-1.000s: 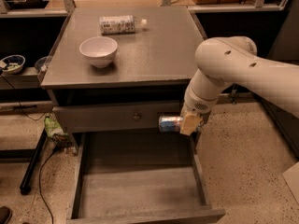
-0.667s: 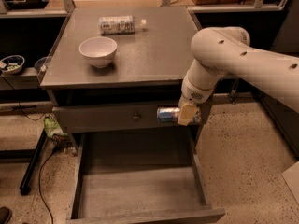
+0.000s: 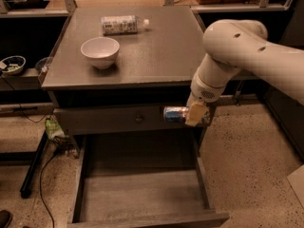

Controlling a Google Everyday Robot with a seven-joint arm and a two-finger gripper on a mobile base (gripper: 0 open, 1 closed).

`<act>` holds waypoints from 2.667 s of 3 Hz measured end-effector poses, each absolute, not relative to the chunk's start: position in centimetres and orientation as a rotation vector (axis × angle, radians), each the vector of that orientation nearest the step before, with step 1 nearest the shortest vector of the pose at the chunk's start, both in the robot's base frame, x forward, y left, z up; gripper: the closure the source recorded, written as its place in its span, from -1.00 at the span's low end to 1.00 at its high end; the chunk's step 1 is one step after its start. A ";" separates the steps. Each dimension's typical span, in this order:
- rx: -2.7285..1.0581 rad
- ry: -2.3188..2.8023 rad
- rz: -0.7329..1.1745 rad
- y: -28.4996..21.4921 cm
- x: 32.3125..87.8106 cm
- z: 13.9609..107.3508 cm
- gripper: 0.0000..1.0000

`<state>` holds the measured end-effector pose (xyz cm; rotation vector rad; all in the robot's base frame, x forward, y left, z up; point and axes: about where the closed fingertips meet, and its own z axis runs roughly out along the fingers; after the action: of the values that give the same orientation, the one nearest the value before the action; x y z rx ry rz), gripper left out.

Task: Pick redbull can from middle drawer and place on counter

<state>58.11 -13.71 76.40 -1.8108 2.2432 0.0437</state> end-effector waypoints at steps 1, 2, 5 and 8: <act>-1.763 2.255 0.003 -15.4 57.1 78.6 1.00; -1.719 2.267 -0.052 -17.2 57.9 80.6 1.00; -1.622 2.268 -0.174 -20.2 63.1 86.3 1.00; -1.566 2.173 -0.236 -21.9 66.4 91.3 1.00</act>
Offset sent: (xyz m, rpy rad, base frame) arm 0.0122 -0.0587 0.0727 -0.0387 -0.1195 -0.1170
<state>66.38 -21.87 91.29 -1.5659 2.1725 -0.2358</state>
